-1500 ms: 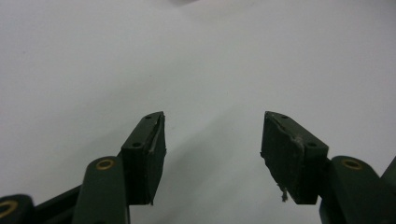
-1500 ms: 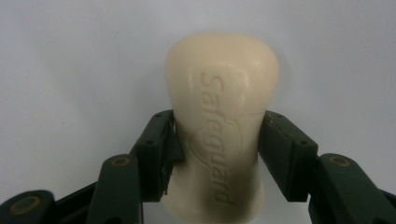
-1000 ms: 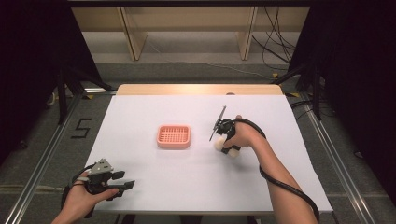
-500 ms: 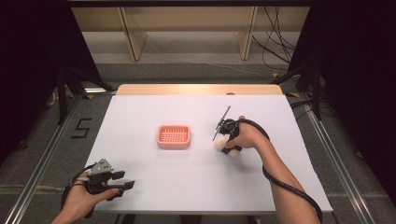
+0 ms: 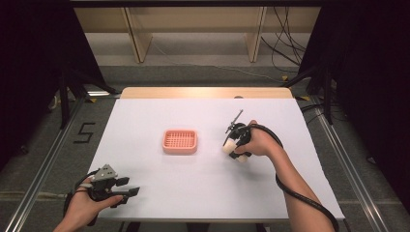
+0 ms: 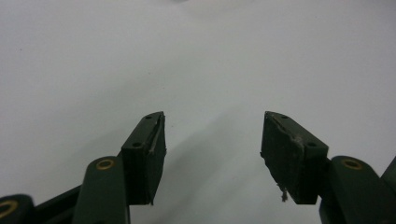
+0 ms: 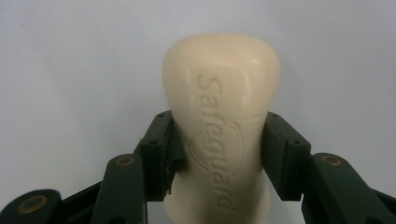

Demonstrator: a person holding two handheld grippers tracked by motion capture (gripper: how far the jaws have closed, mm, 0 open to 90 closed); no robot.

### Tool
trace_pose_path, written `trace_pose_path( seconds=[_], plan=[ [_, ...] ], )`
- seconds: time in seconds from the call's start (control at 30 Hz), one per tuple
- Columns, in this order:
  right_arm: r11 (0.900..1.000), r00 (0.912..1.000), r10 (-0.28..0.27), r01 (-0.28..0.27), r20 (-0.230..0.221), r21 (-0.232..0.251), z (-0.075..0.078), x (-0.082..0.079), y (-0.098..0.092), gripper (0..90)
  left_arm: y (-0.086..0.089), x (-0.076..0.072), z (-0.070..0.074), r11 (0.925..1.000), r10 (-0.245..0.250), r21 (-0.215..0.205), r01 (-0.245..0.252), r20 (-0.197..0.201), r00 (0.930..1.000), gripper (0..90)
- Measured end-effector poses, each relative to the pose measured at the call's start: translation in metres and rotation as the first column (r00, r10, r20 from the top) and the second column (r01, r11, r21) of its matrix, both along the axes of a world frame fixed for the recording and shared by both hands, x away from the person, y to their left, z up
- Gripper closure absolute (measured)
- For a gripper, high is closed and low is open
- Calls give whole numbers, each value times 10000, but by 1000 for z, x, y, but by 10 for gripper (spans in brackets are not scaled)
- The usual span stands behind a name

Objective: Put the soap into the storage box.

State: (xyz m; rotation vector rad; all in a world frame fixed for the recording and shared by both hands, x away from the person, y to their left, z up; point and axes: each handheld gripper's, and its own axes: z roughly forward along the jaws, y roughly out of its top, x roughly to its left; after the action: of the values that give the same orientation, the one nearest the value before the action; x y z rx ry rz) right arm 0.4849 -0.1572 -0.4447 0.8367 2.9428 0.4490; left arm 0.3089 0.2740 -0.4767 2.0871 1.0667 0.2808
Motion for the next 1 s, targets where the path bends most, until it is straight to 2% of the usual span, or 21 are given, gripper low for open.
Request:
trace_pose_path(
  seconds=[0.2,0.27,0.3,0.37,0.4,0.5,0.57,0.6,0.7,0.77,0.8,0.83,0.9,0.93,1.0],
  plan=[
    [9988,9992,213,-227,330,429,5,-4,0,506,0,0,0,10000,9,-14,-9,10,10000,397],
    [9985,9993,63,-82,362,540,6,-6,1,506,0,0,0,10000,4,-5,-4,7,10000,398],
    [9980,9985,192,-222,505,593,7,-6,1,506,0,0,0,10000,6,-2,-6,6,10000,397],
    [9979,9976,19,-64,689,650,9,-8,1,506,0,0,0,10000,-43,59,43,4,10000,397],
    [9963,9973,96,-157,730,839,9,-8,0,506,0,0,0,10000,7,-10,-7,15,10000,398],
    [9923,9968,-50,-49,793,1237,9,-11,-1,506,0,0,0,10000,6,-8,-6,23,10000,397],
    [9908,9964,-24,-92,852,1350,9,-12,-1,506,0,0,0,10000,10,3,-10,26,10000,397],
    [9903,9969,-180,74,759,1384,9,-14,-1,506,-1,0,0,10000,15,-8,-15,25,10000,398],
    [9877,9957,-225,83,897,1559,9,-14,-3,506,-1,0,0,10000,13,-1,-13,30,10000,398],
    [9865,9938,-81,-101,1108,1634,9,-14,-4,506,-1,0,0,10000,12,-3,-12,26,10000,398],
    [9852,9941,-181,-5,1067,1712,9,-14,-4,506,-1,0,0,10000,2,0,-2,29,10000,398],
    [9851,9928,-109,-99,1192,1720,9,-14,-5,506,0,0,0,9999,7,130,-7,41,10000,397],
    [9821,9935,-345,135,1086,1880,10,-17,-5,506,0,0,0,9999,10,108,-11,48,10000,398],
    [9808,9918,-310,63,1240,1951,10,-17,-6,506,-1,0,0,10000,-6,30,6,30,10000,398],
    [9794,9922,-403,158,1179,2011,11,-18,-6,506,-1,0,-1,10000,-4,-37,4,25,10000,398]
  ],
)
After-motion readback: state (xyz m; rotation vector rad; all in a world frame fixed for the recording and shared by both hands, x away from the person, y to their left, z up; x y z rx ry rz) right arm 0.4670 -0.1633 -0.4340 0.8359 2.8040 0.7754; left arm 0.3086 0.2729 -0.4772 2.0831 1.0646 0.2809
